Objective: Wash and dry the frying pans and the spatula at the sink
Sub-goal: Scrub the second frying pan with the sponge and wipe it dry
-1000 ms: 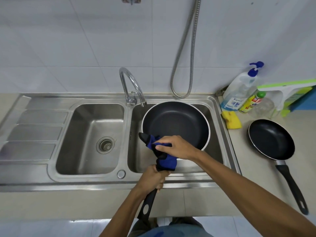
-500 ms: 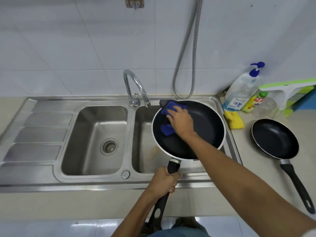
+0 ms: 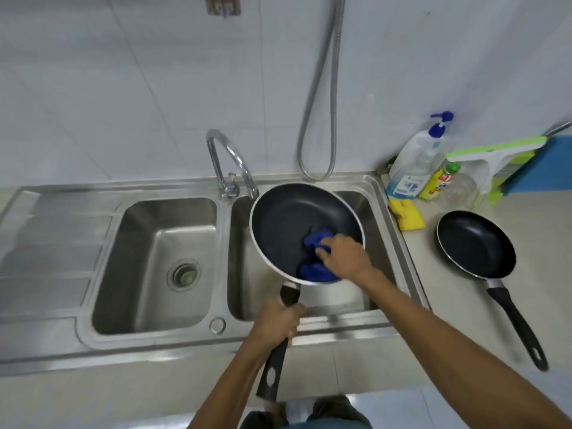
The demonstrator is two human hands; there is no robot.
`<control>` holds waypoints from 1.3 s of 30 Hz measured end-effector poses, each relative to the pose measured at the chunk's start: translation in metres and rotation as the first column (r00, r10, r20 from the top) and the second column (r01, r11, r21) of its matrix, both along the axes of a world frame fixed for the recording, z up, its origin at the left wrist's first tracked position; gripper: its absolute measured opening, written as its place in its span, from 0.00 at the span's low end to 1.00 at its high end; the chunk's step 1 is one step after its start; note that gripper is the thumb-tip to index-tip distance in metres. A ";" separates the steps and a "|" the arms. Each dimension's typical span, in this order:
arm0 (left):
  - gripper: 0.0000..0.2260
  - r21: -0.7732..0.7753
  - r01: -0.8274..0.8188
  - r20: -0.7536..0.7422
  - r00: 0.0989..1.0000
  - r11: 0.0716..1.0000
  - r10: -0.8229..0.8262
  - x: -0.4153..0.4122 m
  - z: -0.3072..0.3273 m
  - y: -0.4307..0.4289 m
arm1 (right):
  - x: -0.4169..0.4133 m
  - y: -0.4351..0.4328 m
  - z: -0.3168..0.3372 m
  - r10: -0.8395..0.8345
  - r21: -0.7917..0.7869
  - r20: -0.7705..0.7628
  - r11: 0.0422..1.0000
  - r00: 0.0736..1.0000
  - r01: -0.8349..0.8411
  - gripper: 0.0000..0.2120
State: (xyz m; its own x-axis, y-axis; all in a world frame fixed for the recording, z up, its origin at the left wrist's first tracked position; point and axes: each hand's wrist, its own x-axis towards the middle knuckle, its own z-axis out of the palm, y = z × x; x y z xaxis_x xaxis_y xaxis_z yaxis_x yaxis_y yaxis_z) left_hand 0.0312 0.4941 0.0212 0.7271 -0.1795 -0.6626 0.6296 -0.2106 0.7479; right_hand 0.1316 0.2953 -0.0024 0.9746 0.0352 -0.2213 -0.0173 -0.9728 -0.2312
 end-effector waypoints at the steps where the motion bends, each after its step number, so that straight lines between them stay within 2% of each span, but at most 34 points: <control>1: 0.07 0.000 0.011 0.006 1.000 1.000 -0.011 0.001 0.000 -0.001 | -0.009 0.012 0.006 0.016 0.080 -0.042 0.997 0.999 -0.012 0.16; 5: 0.10 -0.020 0.017 -0.010 1.000 1.000 -0.018 -0.002 -0.004 -0.007 | -0.013 0.047 0.011 0.076 0.261 -0.065 0.964 0.995 -0.056 0.14; 8: 0.07 -0.021 0.009 -0.005 1.000 1.000 -0.009 -0.002 0.003 -0.013 | 0.006 0.066 0.017 0.078 0.321 0.075 0.942 0.994 -0.098 0.12; 11: 0.10 -0.064 0.006 0.012 1.000 0.998 -0.005 0.000 0.009 -0.017 | 0.029 0.077 0.018 0.105 0.208 0.203 0.967 0.974 -0.147 0.12; 13: 0.14 -0.082 0.000 0.023 1.000 0.997 0.002 0.002 0.017 -0.018 | 0.050 0.074 0.019 0.143 0.044 0.258 0.986 0.955 -0.160 0.14; 16: 0.18 -0.128 -0.009 0.035 0.999 0.992 0.014 0.000 0.019 -0.017 | 0.080 0.048 0.021 0.162 -0.148 0.252 0.981 0.954 -0.127 0.16; 19: 0.19 -0.149 -0.031 0.026 0.999 0.988 0.035 -0.005 0.016 -0.011 | 0.092 0.000 0.017 0.071 -0.172 0.227 0.985 0.971 -0.032 0.15; 22: 0.18 -0.123 -0.029 0.015 0.999 0.992 0.031 -0.006 0.011 -0.007 | 0.069 -0.030 0.006 0.108 -0.220 0.181 0.973 0.978 -0.067 0.16; 25: 0.16 -0.100 -0.015 0.008 1.000 0.995 0.016 -0.009 0.006 -0.010 | 0.022 -0.031 -0.003 0.036 -0.095 0.115 0.995 0.993 -0.025 0.18; 28: 0.15 -0.075 -0.005 -0.017 1.000 0.997 0.003 -0.014 0.001 -0.014 | -0.021 -0.017 -0.005 -0.037 0.067 -0.026 0.997 0.999 0.039 0.20; 31: 0.15 -0.061 0.016 -0.035 0.999 0.998 -0.018 -0.019 -0.004 -0.018 | -0.041 0.007 0.001 -0.031 0.151 -0.090 0.988 0.995 0.044 0.16; 35: 0.11 -0.032 0.036 -0.036 0.999 0.999 -0.037 -0.022 -0.004 -0.020 | -0.042 0.046 0.013 -0.058 0.307 -0.103 0.948 0.993 0.087 0.13; 39: 0.12 -0.033 0.016 -0.018 1.000 0.999 -0.016 -0.016 -0.001 -0.017 | -0.030 0.078 0.025 -0.052 0.405 -0.047 0.912 0.998 0.067 0.16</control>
